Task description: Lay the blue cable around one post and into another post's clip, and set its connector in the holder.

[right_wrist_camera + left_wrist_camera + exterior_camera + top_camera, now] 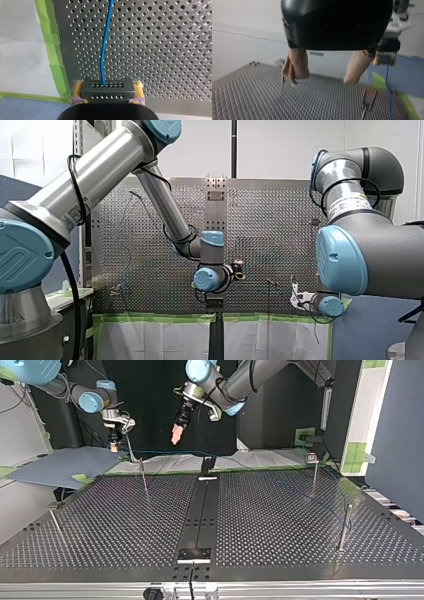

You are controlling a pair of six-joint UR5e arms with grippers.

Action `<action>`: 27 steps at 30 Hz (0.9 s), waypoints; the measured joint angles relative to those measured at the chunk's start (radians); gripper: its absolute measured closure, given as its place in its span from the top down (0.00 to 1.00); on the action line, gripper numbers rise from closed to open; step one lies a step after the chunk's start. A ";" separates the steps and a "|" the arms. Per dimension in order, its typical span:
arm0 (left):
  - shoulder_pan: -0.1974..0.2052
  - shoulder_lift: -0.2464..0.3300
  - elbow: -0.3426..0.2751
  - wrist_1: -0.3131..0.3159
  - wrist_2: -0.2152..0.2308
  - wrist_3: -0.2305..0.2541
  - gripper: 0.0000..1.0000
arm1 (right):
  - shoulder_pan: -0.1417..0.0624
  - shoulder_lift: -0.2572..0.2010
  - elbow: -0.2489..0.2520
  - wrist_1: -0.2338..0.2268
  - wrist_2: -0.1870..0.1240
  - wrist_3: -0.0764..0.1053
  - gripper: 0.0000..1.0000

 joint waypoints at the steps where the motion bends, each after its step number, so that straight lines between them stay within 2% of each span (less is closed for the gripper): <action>1: 0.009 -0.008 0.008 -0.002 0.002 0.000 1.00 | 0.000 0.000 0.000 -0.001 -0.001 0.000 0.00; 5: 0.034 -0.046 0.047 -0.029 0.023 0.000 1.00 | 0.003 0.000 0.000 -0.004 -0.005 0.001 0.00; 9: 0.036 -0.084 0.085 -0.065 0.050 -0.001 1.00 | 0.004 0.000 0.000 -0.005 -0.005 0.001 0.00; 15: 0.040 -0.139 0.140 -0.108 0.062 -0.005 1.00 | 0.006 0.000 -0.001 -0.011 -0.004 0.004 0.00; 27: 0.060 -0.269 0.270 -0.090 0.065 -0.005 1.00 | 0.013 0.000 -0.005 -0.014 -0.004 -0.009 0.00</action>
